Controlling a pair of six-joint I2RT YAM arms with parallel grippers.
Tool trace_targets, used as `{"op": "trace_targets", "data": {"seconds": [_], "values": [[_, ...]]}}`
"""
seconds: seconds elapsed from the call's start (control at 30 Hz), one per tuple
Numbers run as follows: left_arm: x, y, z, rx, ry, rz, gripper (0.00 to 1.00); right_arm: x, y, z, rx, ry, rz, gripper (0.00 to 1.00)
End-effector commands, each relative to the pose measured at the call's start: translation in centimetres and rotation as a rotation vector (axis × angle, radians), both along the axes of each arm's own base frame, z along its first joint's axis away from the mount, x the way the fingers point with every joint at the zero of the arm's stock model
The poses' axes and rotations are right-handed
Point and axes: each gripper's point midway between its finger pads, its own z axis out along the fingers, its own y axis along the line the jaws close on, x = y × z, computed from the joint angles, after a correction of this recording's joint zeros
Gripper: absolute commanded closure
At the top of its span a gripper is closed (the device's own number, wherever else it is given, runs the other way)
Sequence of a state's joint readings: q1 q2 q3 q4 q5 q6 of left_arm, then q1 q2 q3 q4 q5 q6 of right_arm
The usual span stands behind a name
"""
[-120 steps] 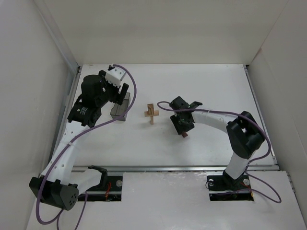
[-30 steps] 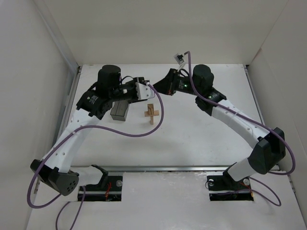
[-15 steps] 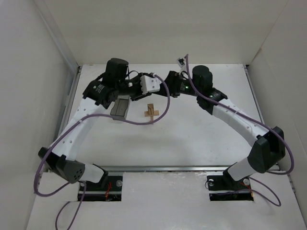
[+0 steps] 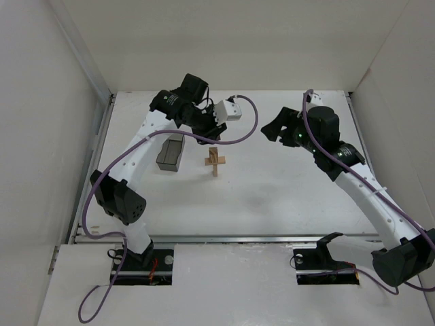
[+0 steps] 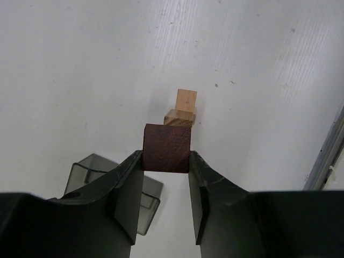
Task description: Build the wood block tower
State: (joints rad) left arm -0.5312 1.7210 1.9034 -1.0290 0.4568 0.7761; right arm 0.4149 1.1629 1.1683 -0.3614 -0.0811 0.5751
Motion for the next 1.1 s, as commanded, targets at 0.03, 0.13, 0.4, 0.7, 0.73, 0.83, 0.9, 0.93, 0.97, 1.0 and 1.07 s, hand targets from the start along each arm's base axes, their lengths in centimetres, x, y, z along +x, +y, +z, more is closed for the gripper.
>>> {"op": "trace_targets", "data": {"seconds": [0.03,0.13,0.4,0.7,0.73,0.83,0.9,0.93,0.97,1.0,1.07], "values": [[-0.9,-0.2,-0.7,0.093,0.050,0.036,1.00,-0.1,-2.6,-3.0,-0.106,0.051,-0.094,0.24],[-0.7,-0.4,-0.6,0.125,0.018,0.039,1.00,-0.5,-3.2,-3.5,-0.118,0.058,-0.099,0.24],[0.1,0.3,-1.8,0.225,-0.015,0.084,1.00,-0.9,-4.7,-4.3,-0.164,0.059,-0.123,0.24],[-0.4,0.3,-3.8,0.282,0.011,0.052,1.00,-1.5,-4.5,-6.1,-0.182,0.094,-0.096,0.24],[-0.6,0.2,-4.1,0.280,0.023,0.046,1.00,-1.4,-4.5,-5.6,-0.173,0.076,-0.097,0.24],[-0.9,-0.1,-4.7,0.275,0.049,0.033,1.00,-1.5,-4.4,-5.6,-0.177,0.073,-0.085,0.24],[-1.2,-0.1,-5.0,0.276,0.059,0.019,1.00,-1.6,-4.3,-5.6,-0.174,0.074,-0.077,0.24],[-1.3,0.0,-5.4,0.286,0.064,0.010,1.00,-1.7,-4.3,-6.0,-0.177,0.083,-0.076,0.24],[-1.3,0.0,-5.4,0.286,0.064,0.010,1.00,-1.7,-4.3,-6.0,-0.177,0.083,-0.076,0.24],[-1.3,0.0,-5.4,0.286,0.064,0.010,1.00,-1.7,-4.3,-6.0,-0.177,0.083,-0.076,0.24],[-1.3,0.1,-6.1,0.300,0.075,0.000,1.00,-1.7,-4.3,-6.0,-0.177,0.083,-0.076,0.24]]}}
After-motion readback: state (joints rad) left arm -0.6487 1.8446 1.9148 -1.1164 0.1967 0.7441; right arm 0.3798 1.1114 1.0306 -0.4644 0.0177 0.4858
